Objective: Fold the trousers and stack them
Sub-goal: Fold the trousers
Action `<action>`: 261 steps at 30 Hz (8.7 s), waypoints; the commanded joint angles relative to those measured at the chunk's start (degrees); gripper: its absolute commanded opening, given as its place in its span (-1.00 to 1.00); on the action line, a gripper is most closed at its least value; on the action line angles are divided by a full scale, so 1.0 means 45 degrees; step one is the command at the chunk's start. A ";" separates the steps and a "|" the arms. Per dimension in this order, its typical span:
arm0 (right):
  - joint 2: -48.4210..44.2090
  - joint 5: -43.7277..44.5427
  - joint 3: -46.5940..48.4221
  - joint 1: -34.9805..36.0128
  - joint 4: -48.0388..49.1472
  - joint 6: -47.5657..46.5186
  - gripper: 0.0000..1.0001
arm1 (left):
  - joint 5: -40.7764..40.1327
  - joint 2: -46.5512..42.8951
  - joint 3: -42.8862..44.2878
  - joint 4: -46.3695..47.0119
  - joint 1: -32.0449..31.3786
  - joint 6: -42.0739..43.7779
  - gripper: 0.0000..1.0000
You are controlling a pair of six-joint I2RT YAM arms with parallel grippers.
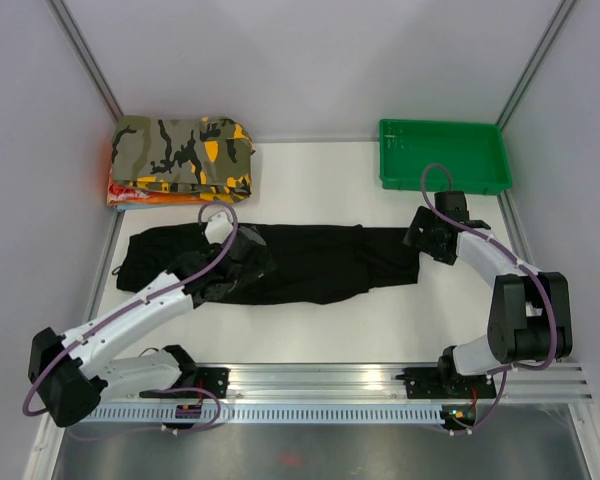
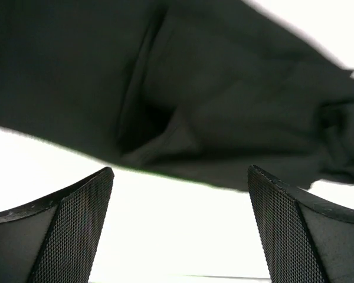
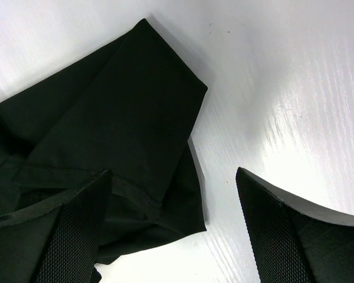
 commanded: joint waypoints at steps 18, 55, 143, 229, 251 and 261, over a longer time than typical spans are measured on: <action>-0.0045 0.0226 0.0558 -0.0029 -0.0147 0.0017 0.82 | 0.4692 0.5310 0.0795 0.6082 0.4953 0.7656 0.51; 0.0424 0.0557 0.0441 -0.0029 -0.0108 -0.0003 0.79 | 0.3618 0.7810 0.3645 0.4951 0.5110 0.4218 -0.95; 0.1010 -0.2567 0.4268 0.2488 -0.0088 -0.2249 -0.99 | 0.2449 0.1132 -0.2936 0.3077 0.2454 0.1327 0.05; 0.3197 -0.5595 0.9191 0.3545 -0.3135 -0.1859 -0.99 | 0.8521 0.9120 0.0951 1.5206 0.1477 1.3027 -0.95; 0.5949 -0.5926 1.1945 0.4892 -0.3154 0.0347 -1.00 | 0.9264 0.3185 -0.0355 0.6944 0.1399 0.4786 -0.95; 0.7102 -0.5419 1.2296 0.6220 -0.2413 0.1188 -0.99 | 0.7370 0.0293 -0.2506 0.5148 0.1613 0.3632 -0.95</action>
